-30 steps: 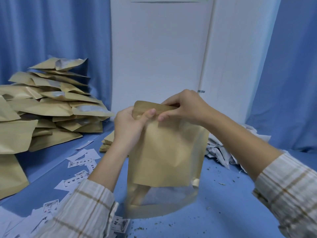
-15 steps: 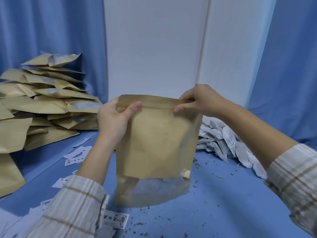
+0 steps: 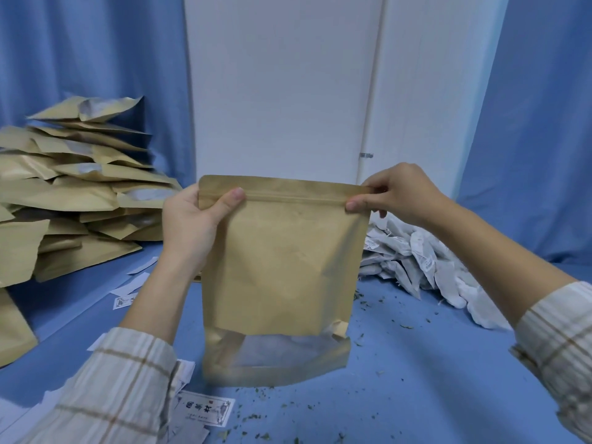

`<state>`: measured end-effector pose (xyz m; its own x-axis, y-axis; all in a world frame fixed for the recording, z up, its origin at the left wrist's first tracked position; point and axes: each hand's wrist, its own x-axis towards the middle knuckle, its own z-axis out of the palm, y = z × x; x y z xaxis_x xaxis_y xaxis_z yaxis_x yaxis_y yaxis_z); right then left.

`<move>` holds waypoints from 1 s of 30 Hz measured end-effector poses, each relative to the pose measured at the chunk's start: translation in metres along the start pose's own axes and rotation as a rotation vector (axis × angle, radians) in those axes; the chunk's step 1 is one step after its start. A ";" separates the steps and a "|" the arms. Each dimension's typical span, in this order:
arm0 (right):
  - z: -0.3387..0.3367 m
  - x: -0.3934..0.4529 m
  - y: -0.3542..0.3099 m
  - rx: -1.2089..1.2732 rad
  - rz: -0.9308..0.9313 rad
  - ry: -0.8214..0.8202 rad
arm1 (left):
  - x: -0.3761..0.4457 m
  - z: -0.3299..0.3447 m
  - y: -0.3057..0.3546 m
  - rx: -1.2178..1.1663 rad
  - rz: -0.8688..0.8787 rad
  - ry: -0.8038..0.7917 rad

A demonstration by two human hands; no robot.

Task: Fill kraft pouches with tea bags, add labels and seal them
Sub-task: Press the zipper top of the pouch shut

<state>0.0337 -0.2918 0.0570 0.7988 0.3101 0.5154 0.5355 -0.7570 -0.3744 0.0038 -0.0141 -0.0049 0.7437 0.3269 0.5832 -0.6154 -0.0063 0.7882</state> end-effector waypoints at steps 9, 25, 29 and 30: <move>0.031 0.026 -0.072 -0.095 -0.282 -0.069 | -0.010 0.024 0.015 0.078 0.040 -0.059; 0.046 0.010 -0.057 -0.426 -0.427 0.300 | -0.019 0.025 0.014 0.088 0.096 -0.018; 0.041 0.005 -0.036 -0.479 -0.333 0.436 | -0.017 0.018 0.007 -0.006 -0.013 -0.069; 0.040 0.004 -0.032 -0.496 -0.301 0.428 | -0.017 0.019 0.006 0.011 -0.019 -0.093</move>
<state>0.0310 -0.2430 0.0402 0.4046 0.3709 0.8359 0.4470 -0.8776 0.1731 -0.0078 -0.0374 -0.0069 0.7768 0.2375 0.5832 -0.5981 -0.0114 0.8013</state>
